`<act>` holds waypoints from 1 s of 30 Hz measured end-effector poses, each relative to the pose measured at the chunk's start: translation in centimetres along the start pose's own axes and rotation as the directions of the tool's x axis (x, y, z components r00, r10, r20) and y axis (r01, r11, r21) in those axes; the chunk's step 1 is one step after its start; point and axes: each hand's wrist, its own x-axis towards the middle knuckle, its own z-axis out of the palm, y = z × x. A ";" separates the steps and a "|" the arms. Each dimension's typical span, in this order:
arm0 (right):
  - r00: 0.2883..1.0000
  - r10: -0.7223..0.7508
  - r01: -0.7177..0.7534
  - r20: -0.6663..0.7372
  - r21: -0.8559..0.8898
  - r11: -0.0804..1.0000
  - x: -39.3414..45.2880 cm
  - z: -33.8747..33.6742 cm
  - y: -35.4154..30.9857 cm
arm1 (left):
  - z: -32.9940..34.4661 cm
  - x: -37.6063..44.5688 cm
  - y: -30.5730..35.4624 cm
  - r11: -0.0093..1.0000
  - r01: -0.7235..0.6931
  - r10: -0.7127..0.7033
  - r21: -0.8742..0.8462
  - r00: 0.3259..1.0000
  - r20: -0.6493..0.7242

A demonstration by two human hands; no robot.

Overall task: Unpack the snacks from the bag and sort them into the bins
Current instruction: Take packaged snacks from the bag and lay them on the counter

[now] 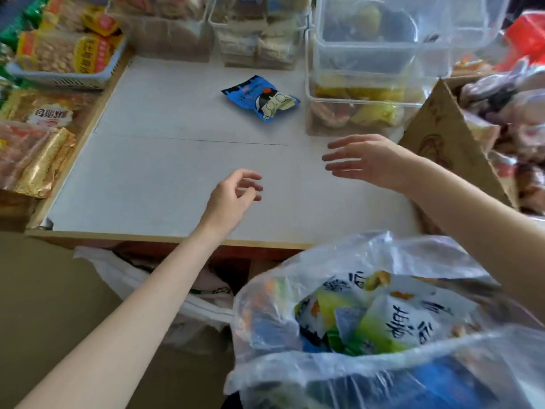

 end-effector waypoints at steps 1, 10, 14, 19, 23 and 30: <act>0.998 -0.036 0.040 0.056 -0.070 0.997 -3.0 -1.2 0.2 | 0.6 -2.3 0.8 0.992 -0.118 0.116 0.051 0.993 0.031; 0.841 -0.205 0.522 0.501 -0.851 0.057 -18.3 -5.3 10.6 | 6.8 -15.3 1.0 0.458 -0.516 0.035 0.724 0.824 0.565; 0.912 -0.091 0.369 0.399 -0.898 -0.240 -17.7 -6.2 16.1 | 7.7 -16.8 0.2 0.413 -0.406 -0.370 0.815 0.743 0.558; 0.891 -0.127 0.379 0.436 -0.869 -0.319 -17.3 -5.7 17.2 | 7.3 -18.1 -0.2 0.461 -0.418 -0.387 0.783 0.699 0.601; 0.899 -0.216 0.279 0.382 -0.877 -0.391 -16.6 -4.7 15.3 | 7.0 -18.0 -0.1 0.500 -0.406 -0.319 0.765 0.735 0.599; 0.375 -0.743 0.426 0.554 -0.815 -0.392 -16.5 -2.6 9.8 | 7.6 -16.6 4.4 0.875 -0.233 -0.022 0.425 0.857 0.514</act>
